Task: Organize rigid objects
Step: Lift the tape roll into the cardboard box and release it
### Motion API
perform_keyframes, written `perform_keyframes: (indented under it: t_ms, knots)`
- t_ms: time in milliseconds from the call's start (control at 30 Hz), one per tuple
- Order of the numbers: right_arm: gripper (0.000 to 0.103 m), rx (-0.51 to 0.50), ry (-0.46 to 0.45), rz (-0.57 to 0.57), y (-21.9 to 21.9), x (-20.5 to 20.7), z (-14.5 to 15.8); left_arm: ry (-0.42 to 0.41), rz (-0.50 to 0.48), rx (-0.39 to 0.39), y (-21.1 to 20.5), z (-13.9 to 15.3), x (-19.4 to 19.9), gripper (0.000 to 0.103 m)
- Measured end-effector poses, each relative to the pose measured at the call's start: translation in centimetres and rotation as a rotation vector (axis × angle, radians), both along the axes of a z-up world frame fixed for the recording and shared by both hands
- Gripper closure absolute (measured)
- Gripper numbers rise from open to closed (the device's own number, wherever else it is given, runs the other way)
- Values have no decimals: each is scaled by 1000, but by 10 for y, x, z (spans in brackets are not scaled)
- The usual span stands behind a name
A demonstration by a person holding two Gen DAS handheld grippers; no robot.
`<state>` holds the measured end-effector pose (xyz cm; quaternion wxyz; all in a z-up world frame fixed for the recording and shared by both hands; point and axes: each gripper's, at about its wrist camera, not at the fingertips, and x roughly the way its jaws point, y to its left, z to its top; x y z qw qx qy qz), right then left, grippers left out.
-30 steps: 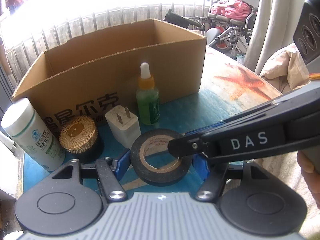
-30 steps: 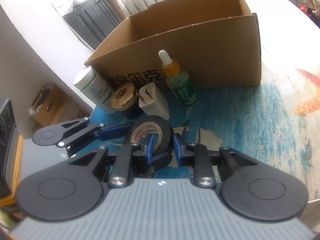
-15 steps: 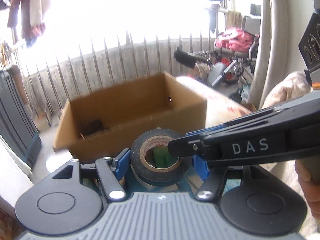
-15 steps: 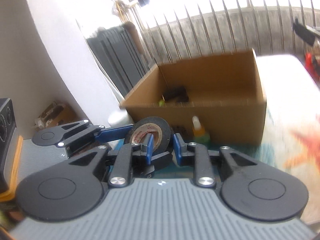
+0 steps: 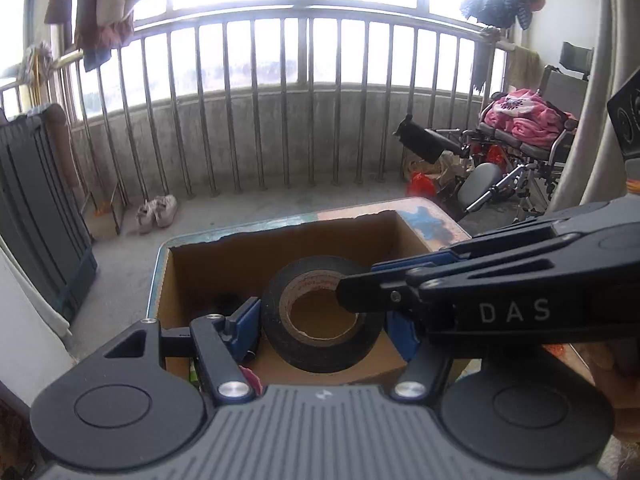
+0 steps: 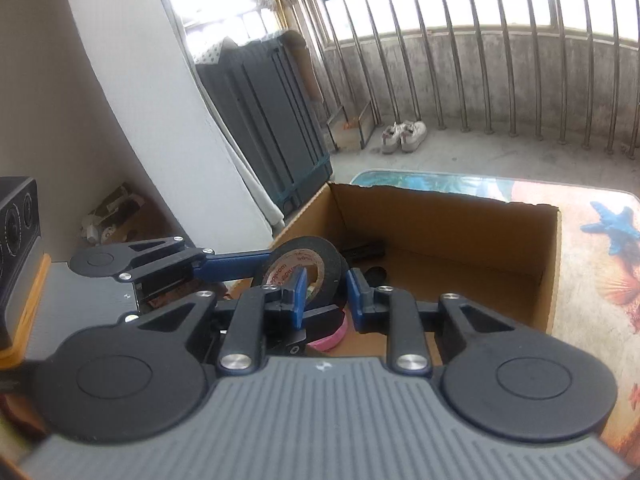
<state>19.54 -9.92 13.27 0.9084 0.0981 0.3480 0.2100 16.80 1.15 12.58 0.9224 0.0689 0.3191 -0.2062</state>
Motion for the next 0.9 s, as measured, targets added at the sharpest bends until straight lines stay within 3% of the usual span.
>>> perform_keyframes:
  t_ms: [200,333,400,700,900]
  knots:
    - [81,7,300,40,-7,117,-36,299,66,-37,4,-38,91,36]
    - [81,-5,440,53,-8,170,-69,553,122,-142,16,-79,139,36]
    - [81,0,501,56,-10,182,-88,635,145,-171,21,-98,155,36]
    - [81,21,638,69,-9,227,-146,772,264,-82,19,-143,196,36]
    - [81,48,629,60,-8,243,-160,796,302,-82,29,-155,211,36]
